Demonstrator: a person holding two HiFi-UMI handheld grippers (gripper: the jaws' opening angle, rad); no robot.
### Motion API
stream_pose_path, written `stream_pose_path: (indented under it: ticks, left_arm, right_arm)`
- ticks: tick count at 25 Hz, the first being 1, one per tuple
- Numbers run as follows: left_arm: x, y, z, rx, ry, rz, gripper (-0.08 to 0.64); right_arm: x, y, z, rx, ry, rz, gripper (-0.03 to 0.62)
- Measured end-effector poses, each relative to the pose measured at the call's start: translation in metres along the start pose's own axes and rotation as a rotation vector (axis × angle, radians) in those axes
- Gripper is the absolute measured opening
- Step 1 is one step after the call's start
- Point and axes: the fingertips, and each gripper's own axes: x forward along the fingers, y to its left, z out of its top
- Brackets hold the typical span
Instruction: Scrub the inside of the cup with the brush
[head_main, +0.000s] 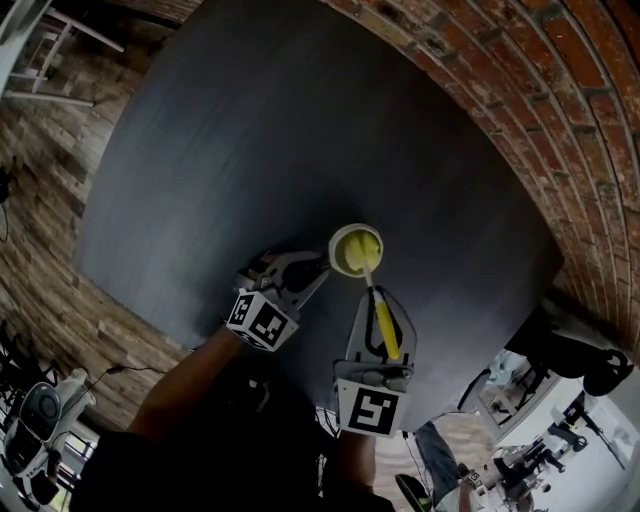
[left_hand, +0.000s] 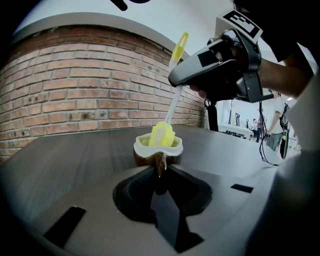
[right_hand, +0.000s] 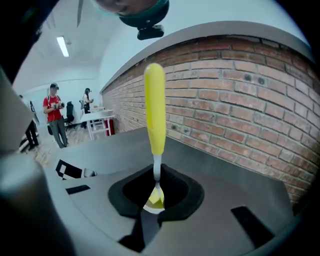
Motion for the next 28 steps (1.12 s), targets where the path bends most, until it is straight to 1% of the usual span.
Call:
stream_pose_path:
  ticks: [4, 6, 9, 11, 15, 17, 19, 22, 25, 28]
  left_arm:
    - [0.001, 0.000, -0.001, -0.001, 0.001, 0.002, 0.078]
    - [0.001, 0.000, -0.002, -0.004, 0.002, 0.001, 0.078]
    - [0.000, 0.000, -0.001, -0.005, 0.004, 0.003, 0.078]
    - [0.000, 0.000, -0.001, -0.005, 0.004, 0.005, 0.078]
    - [0.001, 0.000, -0.001, -0.008, 0.002, 0.005, 0.078]
    - [0.001, 0.001, -0.001, -0.010, 0.004, 0.008, 0.078]
    - [0.001, 0.001, -0.002, -0.019, 0.006, 0.011, 0.078]
    - [0.000, -0.001, -0.004, -0.032, 0.010, 0.011, 0.078]
    - [-0.006, -0.001, -0.004, -0.029, 0.025, 0.010, 0.078]
    - [-0.014, -0.003, -0.001, -0.040, 0.030, 0.016, 0.080]
  right_arm:
    - [-0.001, 0.009, 0.000, 0.085, 0.020, 0.097, 0.046]
    - [-0.002, 0.007, -0.002, 0.103, 0.038, 0.109, 0.046]
    - [-0.003, 0.000, -0.004, 0.117, 0.067, 0.101, 0.047]
    - [-0.003, -0.005, -0.004, 0.097, 0.078, 0.084, 0.048]
    - [-0.006, -0.014, -0.007, 0.004, 0.093, 0.032, 0.048]
    - [-0.006, -0.012, -0.007, -0.011, 0.076, 0.027, 0.048]
    - [-0.007, -0.008, -0.007, -0.006, 0.049, 0.035, 0.048]
    - [-0.013, -0.010, -0.005, 0.026, 0.008, 0.031, 0.048]
    - [-0.022, -0.014, 0.005, 0.091, -0.043, 0.023, 0.047]
    - [-0.040, -0.020, 0.010, 0.104, -0.087, 0.037, 0.048]
